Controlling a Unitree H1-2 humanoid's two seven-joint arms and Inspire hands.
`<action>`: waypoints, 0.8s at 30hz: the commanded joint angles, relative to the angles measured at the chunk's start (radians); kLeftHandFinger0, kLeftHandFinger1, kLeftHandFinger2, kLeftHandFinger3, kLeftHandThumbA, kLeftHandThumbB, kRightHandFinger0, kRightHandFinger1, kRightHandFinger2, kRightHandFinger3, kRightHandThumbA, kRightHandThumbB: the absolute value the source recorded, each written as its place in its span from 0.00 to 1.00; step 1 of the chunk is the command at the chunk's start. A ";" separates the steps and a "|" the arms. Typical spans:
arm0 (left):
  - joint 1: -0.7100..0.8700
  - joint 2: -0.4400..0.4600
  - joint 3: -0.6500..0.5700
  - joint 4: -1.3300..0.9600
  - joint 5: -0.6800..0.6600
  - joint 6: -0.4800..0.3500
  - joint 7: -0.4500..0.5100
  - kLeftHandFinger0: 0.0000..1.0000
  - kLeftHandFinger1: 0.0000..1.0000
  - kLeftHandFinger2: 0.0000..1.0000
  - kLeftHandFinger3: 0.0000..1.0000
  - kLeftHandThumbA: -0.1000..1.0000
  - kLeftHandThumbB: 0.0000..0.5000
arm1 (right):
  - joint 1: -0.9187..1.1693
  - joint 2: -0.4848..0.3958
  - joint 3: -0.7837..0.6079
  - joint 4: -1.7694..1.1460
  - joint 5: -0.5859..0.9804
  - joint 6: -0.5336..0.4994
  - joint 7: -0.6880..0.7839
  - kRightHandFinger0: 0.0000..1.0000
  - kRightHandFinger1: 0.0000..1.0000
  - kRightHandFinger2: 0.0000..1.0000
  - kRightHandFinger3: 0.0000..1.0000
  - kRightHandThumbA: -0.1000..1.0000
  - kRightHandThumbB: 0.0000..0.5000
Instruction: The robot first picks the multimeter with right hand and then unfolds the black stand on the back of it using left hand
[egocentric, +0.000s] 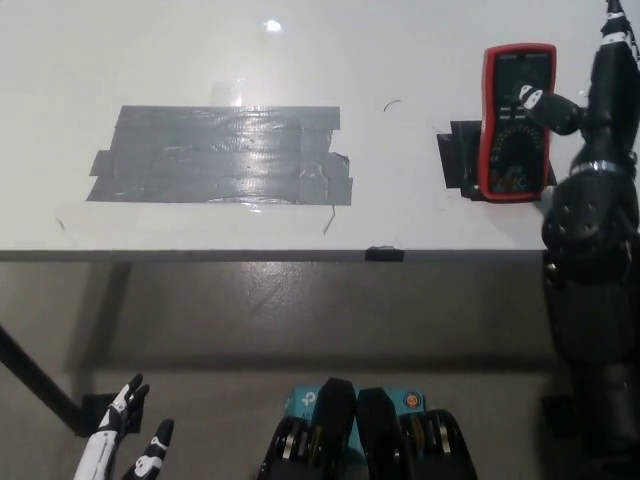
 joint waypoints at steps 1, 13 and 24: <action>0.005 0.015 -0.011 -0.027 0.024 -0.022 -0.006 1.00 1.00 1.00 1.00 0.77 0.00 | -0.096 0.010 -0.013 0.062 0.035 0.017 -0.080 1.00 1.00 1.00 1.00 0.90 0.83; -0.013 0.027 -0.017 -0.019 0.038 -0.029 -0.009 1.00 1.00 1.00 1.00 0.80 0.00 | -0.171 0.027 0.007 0.158 0.073 0.011 -0.113 1.00 1.00 1.00 1.00 0.95 0.91; -0.039 0.032 -0.015 -0.014 0.043 -0.028 -0.009 1.00 1.00 1.00 1.00 0.79 0.00 | -0.276 0.002 0.030 0.352 0.104 -0.006 -0.137 1.00 1.00 1.00 1.00 0.94 1.00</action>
